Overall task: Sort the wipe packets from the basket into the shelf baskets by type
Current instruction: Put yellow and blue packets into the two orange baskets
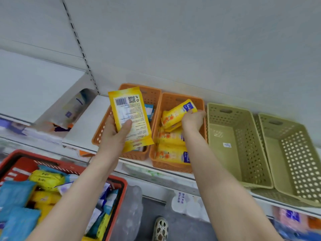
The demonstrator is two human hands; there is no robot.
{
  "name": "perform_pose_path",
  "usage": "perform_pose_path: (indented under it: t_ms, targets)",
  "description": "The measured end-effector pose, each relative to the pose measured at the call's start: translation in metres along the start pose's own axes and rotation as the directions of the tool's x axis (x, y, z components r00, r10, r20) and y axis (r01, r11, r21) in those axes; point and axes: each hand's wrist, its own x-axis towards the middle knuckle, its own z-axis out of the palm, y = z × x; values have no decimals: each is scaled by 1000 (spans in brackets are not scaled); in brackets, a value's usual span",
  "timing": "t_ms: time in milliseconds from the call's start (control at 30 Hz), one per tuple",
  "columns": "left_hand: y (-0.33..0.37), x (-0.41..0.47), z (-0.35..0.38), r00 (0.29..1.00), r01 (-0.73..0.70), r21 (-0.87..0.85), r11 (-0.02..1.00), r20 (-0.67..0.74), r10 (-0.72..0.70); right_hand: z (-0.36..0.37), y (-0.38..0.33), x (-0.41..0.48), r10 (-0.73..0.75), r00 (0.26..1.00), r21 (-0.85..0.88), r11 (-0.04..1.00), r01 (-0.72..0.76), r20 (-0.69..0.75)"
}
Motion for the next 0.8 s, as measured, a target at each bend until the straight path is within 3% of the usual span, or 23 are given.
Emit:
perform_pose_path:
  t_ms: [100, 200, 267, 333, 400, 500, 633, 800]
  targets:
    - [2, 3, 12, 1000, -8, 11, 1000, 14, 7, -9, 0, 7, 98, 968, -394, 919, 1, 231]
    - [1, 12, 21, 1000, -4, 12, 1000, 13, 4, -27, -1, 10, 9, 924, -618, 746, 248, 382]
    - [0, 17, 28, 1000, 4, 22, 1000, 24, -4, -35, -3, 14, -241, 878, -745, 464, 479, 414]
    - [0, 21, 34, 999, 8, 18, 1000, 38, -9, -34, -6, 10, -447, 759, -758, 232, 609, 473]
    - [0, 24, 38, 999, 9, 23, 1000, 44, -10, -23, 0, 16, -427, 663, -707, 76, 704, 615]
    - [-1, 28, 40, 1000, 9, 26, 1000, 30, -9, -10, 11, 30, -238, 685, -695, 54, 717, 688]
    - [-3, 32, 41, 1000, 11, 36, 999, 27, -12, -1, 14, 38, -307, 735, -759, 58, 649, 605]
    - [-5, 38, 42, 999, 27, 47, 999, 46, -29, 4, 14, 29, -289, 778, -804, 44, 593, 558]
